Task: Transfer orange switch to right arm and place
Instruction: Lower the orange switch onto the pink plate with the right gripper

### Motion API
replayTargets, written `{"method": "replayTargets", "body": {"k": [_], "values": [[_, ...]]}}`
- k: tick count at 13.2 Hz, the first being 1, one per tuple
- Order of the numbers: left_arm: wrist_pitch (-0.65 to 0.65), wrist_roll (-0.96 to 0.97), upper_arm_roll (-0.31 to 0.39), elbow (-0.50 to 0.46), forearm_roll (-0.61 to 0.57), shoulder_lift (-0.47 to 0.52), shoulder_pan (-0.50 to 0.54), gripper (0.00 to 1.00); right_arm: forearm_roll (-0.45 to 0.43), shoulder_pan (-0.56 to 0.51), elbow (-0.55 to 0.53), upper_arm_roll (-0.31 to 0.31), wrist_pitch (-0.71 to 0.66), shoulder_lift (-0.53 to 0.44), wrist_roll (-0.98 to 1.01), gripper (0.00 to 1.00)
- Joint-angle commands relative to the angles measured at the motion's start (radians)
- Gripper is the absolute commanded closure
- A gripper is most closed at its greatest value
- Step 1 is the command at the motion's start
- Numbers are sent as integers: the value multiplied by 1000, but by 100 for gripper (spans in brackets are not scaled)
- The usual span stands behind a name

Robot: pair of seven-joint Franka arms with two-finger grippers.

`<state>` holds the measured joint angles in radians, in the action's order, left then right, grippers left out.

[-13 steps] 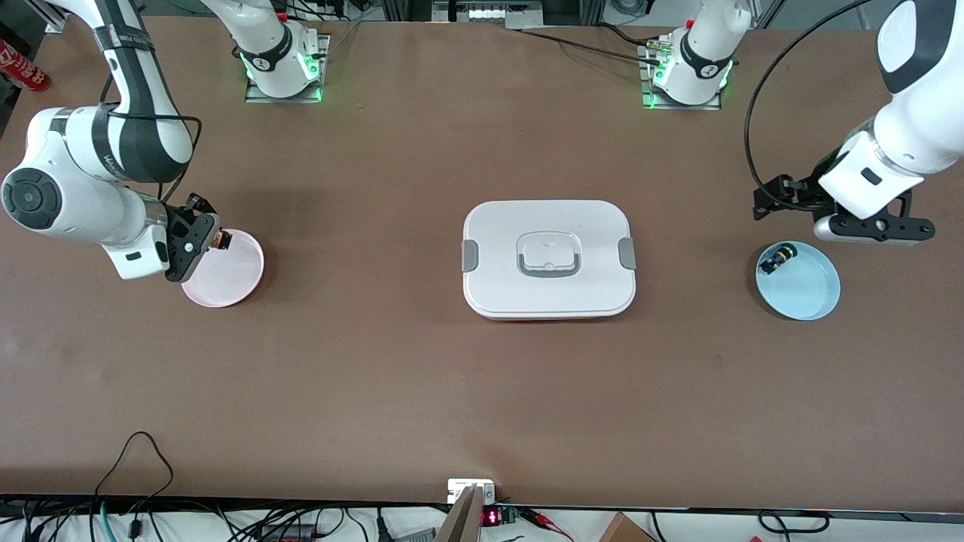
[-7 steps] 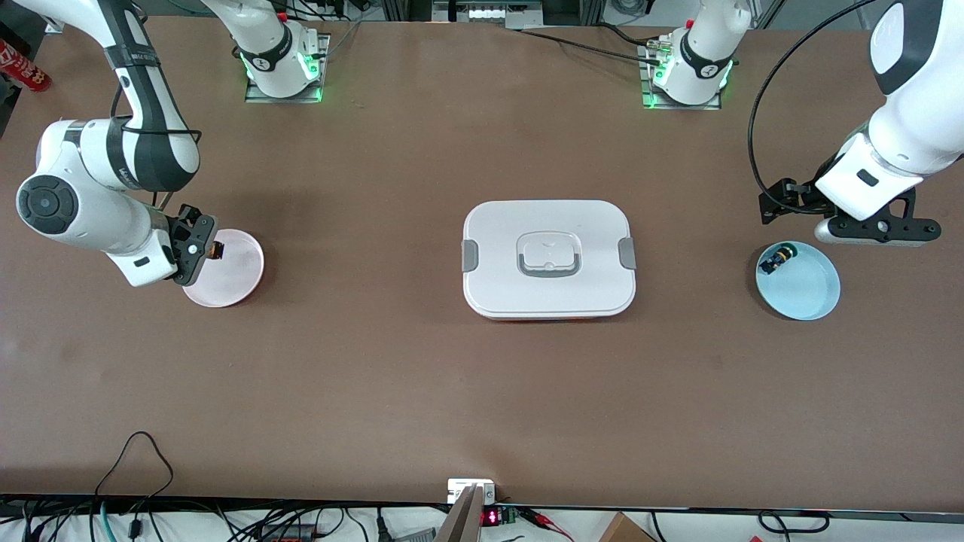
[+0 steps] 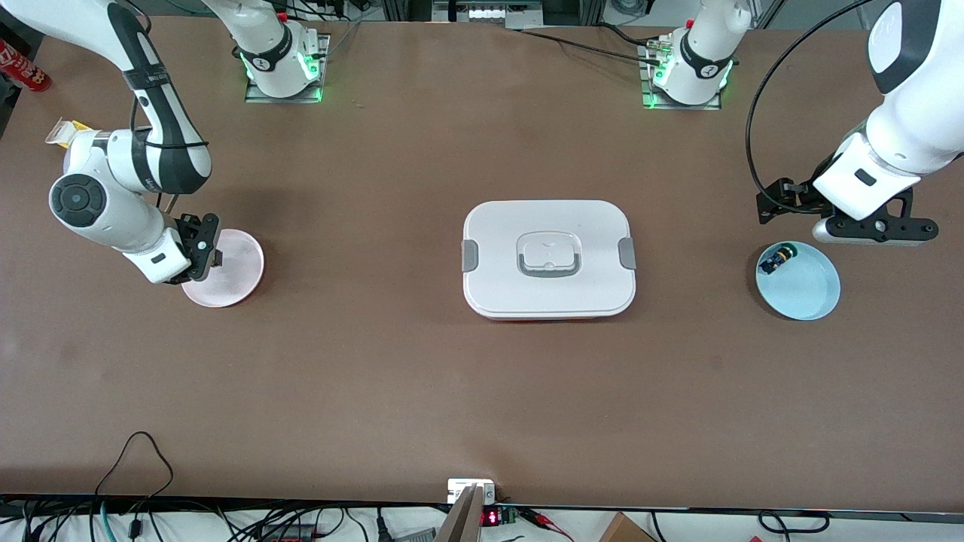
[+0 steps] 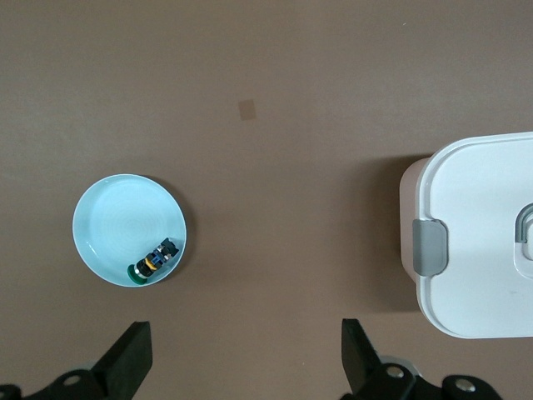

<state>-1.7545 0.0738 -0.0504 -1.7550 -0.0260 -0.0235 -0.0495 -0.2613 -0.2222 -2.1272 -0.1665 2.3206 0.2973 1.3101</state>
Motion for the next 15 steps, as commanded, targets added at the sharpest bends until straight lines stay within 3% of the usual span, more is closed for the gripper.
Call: {"method": "replayTargets", "body": {"k": [1,6,15], "values": [[9,15,0,15,11,0,-4,0,-21,-25,-22,-10,29,16,21,68],[12,6,-12,15,11,4,-4,0,-21,-63,-83,-10,186,65,57,68],[15,6,-12,15,11,2,0,0,-22,-51,-83,-10,207,95,58,68]]}}
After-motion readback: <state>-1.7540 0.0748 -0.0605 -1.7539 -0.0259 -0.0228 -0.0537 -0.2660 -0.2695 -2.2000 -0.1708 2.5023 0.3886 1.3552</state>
